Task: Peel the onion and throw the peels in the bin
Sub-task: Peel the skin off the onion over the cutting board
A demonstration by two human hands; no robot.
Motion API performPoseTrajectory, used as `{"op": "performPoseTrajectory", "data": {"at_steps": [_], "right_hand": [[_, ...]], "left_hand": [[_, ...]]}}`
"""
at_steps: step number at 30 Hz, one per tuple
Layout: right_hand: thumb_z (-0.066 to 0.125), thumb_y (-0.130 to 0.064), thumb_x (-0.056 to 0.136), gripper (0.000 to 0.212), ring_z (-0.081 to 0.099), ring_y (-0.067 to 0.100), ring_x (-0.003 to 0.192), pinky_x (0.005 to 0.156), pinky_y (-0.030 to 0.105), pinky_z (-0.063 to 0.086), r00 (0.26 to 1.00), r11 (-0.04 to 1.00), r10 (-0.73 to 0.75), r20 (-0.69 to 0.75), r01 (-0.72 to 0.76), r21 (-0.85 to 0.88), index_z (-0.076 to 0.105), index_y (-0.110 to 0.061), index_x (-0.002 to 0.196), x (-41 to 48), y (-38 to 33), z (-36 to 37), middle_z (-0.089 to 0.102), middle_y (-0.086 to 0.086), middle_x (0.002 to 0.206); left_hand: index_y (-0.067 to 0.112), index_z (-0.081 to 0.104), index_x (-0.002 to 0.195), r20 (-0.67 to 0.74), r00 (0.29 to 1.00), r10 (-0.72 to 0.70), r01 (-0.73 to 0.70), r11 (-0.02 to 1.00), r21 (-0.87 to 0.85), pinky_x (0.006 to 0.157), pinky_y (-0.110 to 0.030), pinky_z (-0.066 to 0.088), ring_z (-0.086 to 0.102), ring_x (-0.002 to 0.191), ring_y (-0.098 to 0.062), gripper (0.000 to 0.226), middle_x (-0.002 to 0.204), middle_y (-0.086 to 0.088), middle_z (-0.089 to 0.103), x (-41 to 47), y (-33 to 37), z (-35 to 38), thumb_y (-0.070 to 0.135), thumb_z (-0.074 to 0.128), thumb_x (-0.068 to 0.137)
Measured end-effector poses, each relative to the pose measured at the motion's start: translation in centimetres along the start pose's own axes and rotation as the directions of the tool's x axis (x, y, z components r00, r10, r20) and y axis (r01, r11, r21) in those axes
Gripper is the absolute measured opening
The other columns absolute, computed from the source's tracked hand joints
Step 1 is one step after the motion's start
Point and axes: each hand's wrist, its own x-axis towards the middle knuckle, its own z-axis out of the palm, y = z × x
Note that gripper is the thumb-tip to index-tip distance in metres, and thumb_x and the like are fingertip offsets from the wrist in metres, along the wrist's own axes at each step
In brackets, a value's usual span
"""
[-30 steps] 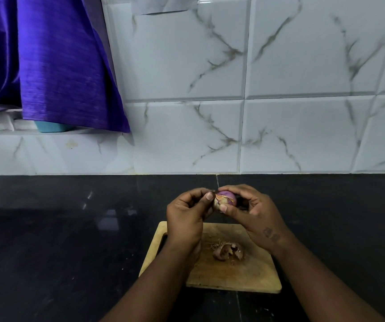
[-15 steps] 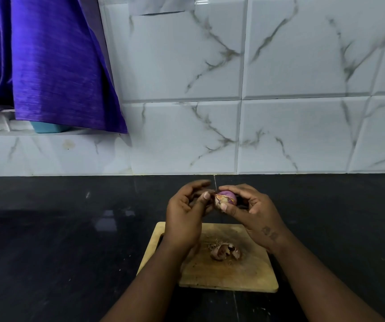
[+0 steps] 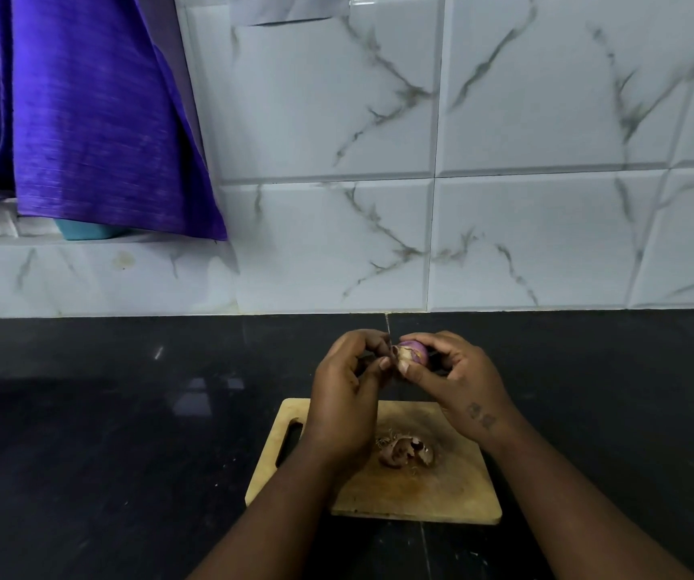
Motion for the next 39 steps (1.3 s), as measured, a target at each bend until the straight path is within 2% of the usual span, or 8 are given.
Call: {"op": "performPoseTrajectory", "data": {"at_steps": [6, 10, 15, 19, 27, 31, 35, 39], "right_hand": [[0.081, -0.012, 0.085, 0.030, 0.073, 0.010, 0.100, 0.084, 0.025, 0.060, 0.994, 0.983, 0.099, -0.037, -0.092, 0.160, 0.078, -0.022, 0.113, 0.2, 0.2, 0.0, 0.077, -0.003, 0.108], [0.073, -0.009, 0.090, 0.024, 0.075, 0.022, 0.104, 0.085, 0.032, 0.063, 0.975, 0.922, 0.217, -0.043, -0.190, 0.337, 0.079, -0.017, 0.112, 0.5, -0.1, -0.1, 0.079, 0.005, 0.107], [0.079, -0.011, 0.086, 0.028, 0.074, 0.020, 0.106, 0.090, 0.036, 0.062, 0.990, 0.952, 0.140, 0.004, -0.136, 0.274, 0.079, -0.022, 0.111, 0.2, -0.4, -0.3, 0.079, 0.001, 0.109], [0.083, -0.014, 0.083, 0.032, 0.072, 0.013, 0.106, 0.092, 0.033, 0.059, 0.998, 0.987, 0.043, 0.041, -0.049, 0.151, 0.078, -0.026, 0.113, 0.0, -0.5, -0.3, 0.076, -0.003, 0.112], [0.086, -0.004, 0.078, 0.037, 0.071, 0.012, 0.105, 0.084, 0.023, 0.060, 0.998, 0.992, -0.065, 0.008, 0.064, 0.110, 0.078, -0.016, 0.112, -0.2, -0.6, 0.3, 0.069, 0.002, 0.113], [0.085, -0.002, 0.078, 0.039, 0.070, 0.011, 0.106, 0.084, 0.020, 0.058, 0.995, 0.990, -0.103, 0.001, 0.103, 0.096, 0.077, -0.015, 0.114, -0.4, -0.9, 0.4, 0.068, 0.002, 0.113], [0.086, -0.004, 0.078, 0.039, 0.069, 0.013, 0.107, 0.086, 0.021, 0.059, 0.993, 0.991, -0.116, 0.010, 0.115, 0.072, 0.077, -0.018, 0.114, -0.4, -0.8, 0.4, 0.068, 0.001, 0.113], [0.085, -0.003, 0.078, 0.038, 0.070, 0.014, 0.107, 0.085, 0.021, 0.058, 0.994, 0.987, -0.113, 0.006, 0.111, 0.116, 0.077, -0.016, 0.113, -0.4, -0.9, 0.5, 0.069, 0.003, 0.113]], "left_hand": [[0.029, 0.068, 0.094, -0.006, 0.994, -0.113, 0.111, 0.984, -0.140, 0.090, -0.038, 0.064, 0.073, 0.107, -0.022, 0.033, 0.117, 0.006, 0.072, -0.1, -0.1, 0.1, -0.002, 0.057, 0.103], [0.027, 0.070, 0.083, -0.035, 0.987, -0.158, 0.160, 0.986, 0.049, 0.082, -0.056, 0.063, 0.072, 0.091, -0.024, 0.025, 0.092, 0.005, 0.073, 0.2, -0.5, -0.5, 0.007, 0.063, 0.097], [0.025, 0.073, 0.072, 0.025, 0.992, -0.122, 0.108, 0.943, 0.314, 0.067, -0.037, 0.058, 0.067, 0.076, -0.010, 0.026, 0.077, 0.005, 0.070, 0.0, 0.0, -0.6, 0.033, 0.070, 0.098], [0.030, 0.075, 0.087, -0.073, 0.990, -0.118, 0.129, 0.977, 0.170, 0.065, -0.031, 0.060, 0.069, 0.074, -0.007, 0.006, 0.082, 0.008, 0.074, 0.0, 0.2, -0.5, 0.029, 0.078, 0.092], [0.025, 0.081, 0.091, -0.173, 0.962, -0.210, 0.206, 0.978, -0.040, 0.077, -0.041, 0.067, 0.077, 0.082, -0.017, 0.009, 0.084, 0.001, 0.081, 0.1, 0.1, -0.1, 0.016, 0.081, 0.090], [0.027, 0.082, 0.083, -0.193, 0.968, -0.160, 0.164, 0.986, 0.006, 0.069, -0.030, 0.064, 0.075, 0.075, -0.010, 0.016, 0.079, 0.004, 0.080, 0.1, 0.1, -0.1, 0.014, 0.079, 0.091], [0.024, 0.081, 0.089, -0.233, 0.963, -0.135, 0.150, 0.987, 0.048, 0.064, -0.021, 0.059, 0.074, 0.074, -0.007, 0.015, 0.080, 0.003, 0.078, 0.0, 0.0, 0.1, 0.010, 0.078, 0.091], [0.029, 0.078, 0.086, -0.237, 0.963, -0.129, 0.138, 0.990, 0.020, 0.067, -0.025, 0.063, 0.075, 0.075, -0.010, 0.023, 0.080, 0.003, 0.078, 0.0, 0.1, 0.0, 0.007, 0.077, 0.092]]}}
